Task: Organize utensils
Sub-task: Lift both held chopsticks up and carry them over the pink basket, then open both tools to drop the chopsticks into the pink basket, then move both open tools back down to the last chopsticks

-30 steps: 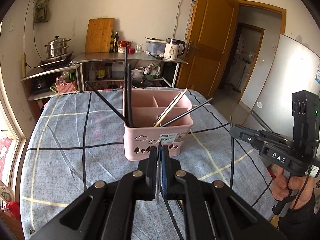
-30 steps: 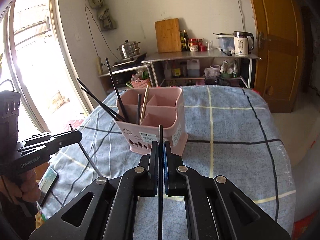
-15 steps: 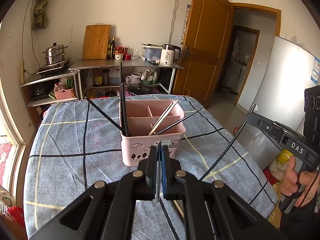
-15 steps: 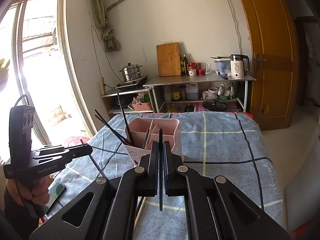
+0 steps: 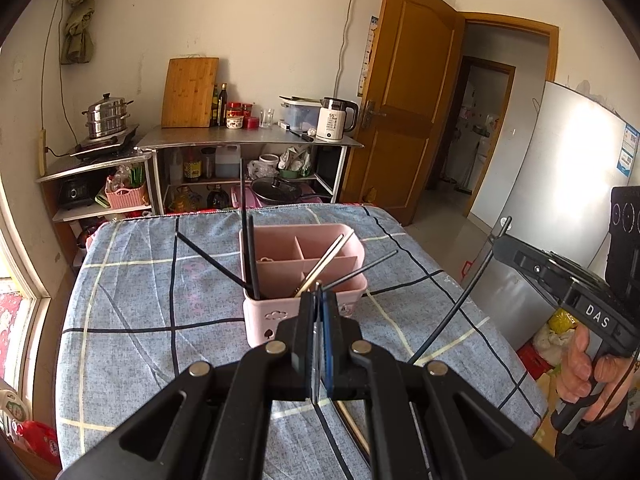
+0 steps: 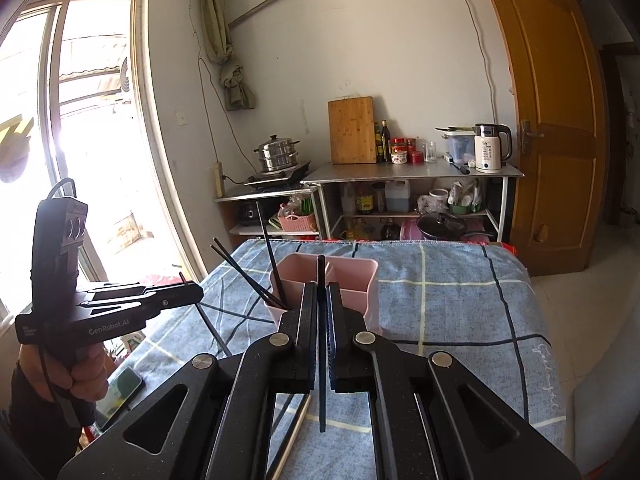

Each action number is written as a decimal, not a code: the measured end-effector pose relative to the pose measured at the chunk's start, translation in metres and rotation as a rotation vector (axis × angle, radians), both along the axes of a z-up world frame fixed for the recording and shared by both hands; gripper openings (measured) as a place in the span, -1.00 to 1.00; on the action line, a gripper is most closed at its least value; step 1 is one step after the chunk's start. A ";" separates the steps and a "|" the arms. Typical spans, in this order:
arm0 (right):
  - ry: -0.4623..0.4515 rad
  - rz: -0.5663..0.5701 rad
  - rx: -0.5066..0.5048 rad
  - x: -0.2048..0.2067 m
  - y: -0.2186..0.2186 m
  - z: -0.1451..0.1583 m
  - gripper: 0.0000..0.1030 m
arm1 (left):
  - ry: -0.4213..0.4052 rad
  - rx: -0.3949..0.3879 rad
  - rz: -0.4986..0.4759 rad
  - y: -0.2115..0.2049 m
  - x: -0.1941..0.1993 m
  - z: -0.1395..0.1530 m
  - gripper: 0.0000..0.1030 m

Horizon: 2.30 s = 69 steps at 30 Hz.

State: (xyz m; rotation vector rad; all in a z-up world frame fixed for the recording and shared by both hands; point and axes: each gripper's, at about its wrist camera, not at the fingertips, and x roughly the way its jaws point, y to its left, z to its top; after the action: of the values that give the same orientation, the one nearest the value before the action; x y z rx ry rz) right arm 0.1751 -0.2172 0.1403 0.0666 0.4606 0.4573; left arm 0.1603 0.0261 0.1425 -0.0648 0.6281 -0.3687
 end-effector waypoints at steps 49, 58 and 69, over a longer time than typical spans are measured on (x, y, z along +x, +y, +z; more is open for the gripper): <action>0.003 -0.023 0.102 0.115 0.051 0.002 -0.93 | 0.056 0.019 0.046 0.012 0.130 0.000 -0.91; 0.059 0.006 0.047 0.113 0.054 -0.016 -0.85 | 0.068 0.030 0.069 0.015 0.122 -0.010 -0.77; -0.008 -0.036 0.069 0.069 0.017 0.000 -0.66 | -0.060 -0.028 0.102 0.030 0.070 0.019 -0.40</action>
State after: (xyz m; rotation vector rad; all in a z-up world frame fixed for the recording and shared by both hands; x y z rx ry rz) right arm 0.2445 -0.1997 0.1407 0.1397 0.4351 0.4383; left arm 0.2307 0.0562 0.1618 -0.1114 0.5582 -0.2798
